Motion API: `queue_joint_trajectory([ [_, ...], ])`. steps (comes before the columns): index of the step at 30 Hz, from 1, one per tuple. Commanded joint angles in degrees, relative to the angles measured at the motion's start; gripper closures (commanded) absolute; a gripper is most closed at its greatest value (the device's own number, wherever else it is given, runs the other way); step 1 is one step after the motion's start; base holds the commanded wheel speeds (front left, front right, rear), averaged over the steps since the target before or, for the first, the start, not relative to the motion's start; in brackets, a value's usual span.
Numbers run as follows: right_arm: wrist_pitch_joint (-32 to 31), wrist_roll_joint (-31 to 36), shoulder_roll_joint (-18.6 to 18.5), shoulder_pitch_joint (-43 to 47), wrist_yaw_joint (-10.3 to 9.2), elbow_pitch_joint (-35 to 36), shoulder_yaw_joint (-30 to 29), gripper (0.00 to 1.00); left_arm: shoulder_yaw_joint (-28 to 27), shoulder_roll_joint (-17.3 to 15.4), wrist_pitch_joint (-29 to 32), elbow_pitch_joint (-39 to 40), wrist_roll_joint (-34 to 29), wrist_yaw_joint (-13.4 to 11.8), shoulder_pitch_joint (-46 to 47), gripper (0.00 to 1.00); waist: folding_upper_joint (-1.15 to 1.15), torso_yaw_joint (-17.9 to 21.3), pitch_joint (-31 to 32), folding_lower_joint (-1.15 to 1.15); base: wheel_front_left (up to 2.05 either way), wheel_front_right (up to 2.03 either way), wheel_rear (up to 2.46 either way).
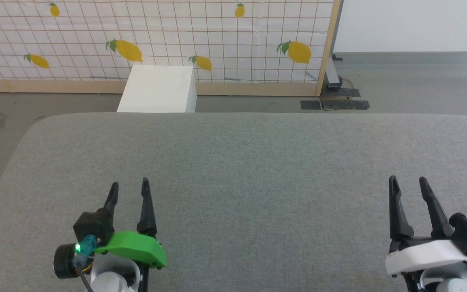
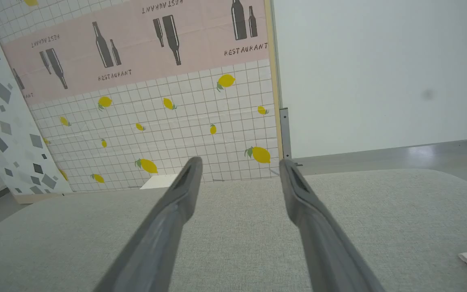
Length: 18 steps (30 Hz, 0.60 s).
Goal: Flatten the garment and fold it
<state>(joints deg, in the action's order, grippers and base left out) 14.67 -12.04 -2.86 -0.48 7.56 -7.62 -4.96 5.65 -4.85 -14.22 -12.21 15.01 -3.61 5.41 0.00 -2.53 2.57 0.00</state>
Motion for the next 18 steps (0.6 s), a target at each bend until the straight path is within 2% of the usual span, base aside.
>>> queue_joint_trajectory([
  [1,0.32,0.44,-0.02,1.26,-0.08,-0.79,0.06,0.0,0.29,0.41,-0.3,-0.58,-0.58,-0.31,-1.06,0.0,0.0,0.14,0.18,0.0,0.0,0.0,0.0],
  [7,0.32,0.01,-0.02,2.05,-0.08,-2.17,1.01,0.0,1.0,0.85,-0.47,-1.5,0.11,-0.74,-2.26,0.0,0.0,0.21,0.59,0.0,0.0,0.0,0.0],
  [18,0.32,-0.79,-0.02,1.83,-0.08,-3.32,1.52,0.0,2.65,1.15,-0.58,-2.56,1.27,0.1,-3.3,0.0,0.0,-0.03,0.82,0.0,0.0,0.0,0.0],
])
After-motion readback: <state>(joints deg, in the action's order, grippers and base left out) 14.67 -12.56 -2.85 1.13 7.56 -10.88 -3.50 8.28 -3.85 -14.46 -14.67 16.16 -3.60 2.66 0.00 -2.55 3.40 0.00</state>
